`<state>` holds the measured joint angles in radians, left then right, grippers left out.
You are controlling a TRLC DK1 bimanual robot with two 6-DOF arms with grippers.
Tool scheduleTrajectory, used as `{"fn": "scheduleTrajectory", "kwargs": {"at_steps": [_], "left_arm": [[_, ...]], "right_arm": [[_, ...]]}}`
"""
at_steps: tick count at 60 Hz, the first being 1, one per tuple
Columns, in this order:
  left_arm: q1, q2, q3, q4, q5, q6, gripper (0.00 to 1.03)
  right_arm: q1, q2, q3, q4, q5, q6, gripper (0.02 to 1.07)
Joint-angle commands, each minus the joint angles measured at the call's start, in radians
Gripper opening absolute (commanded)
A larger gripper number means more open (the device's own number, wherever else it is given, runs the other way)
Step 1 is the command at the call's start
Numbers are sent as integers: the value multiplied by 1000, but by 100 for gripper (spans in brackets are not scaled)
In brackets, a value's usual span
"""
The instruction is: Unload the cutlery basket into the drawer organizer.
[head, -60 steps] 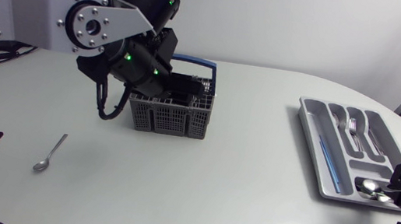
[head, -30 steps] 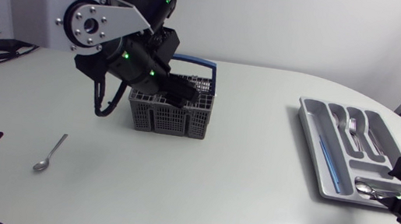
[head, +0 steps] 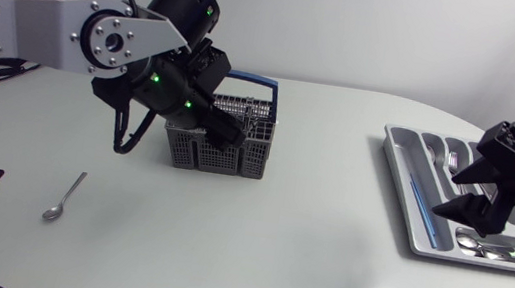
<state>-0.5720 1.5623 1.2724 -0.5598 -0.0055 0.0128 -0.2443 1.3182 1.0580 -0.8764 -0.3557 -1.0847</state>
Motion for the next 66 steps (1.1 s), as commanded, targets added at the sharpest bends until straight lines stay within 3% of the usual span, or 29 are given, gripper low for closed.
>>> {"fn": "scheduleTrajectory", "kwargs": {"at_steps": [1,15,33,66], "left_arm": [[23,-31,-27,1,18,39,75],[66,-50,-41,1,62,67,80],[115,-74,-73,11,98,98,83],[187,-104,-116,23,139,138,87]], "right_arm": [[80,-11,57,-49,-8,158,101],[304,13,192,-130,-6,422,101],[543,111,366,-150,37,654,101],[721,349,718,-243,124,884,102]]}}
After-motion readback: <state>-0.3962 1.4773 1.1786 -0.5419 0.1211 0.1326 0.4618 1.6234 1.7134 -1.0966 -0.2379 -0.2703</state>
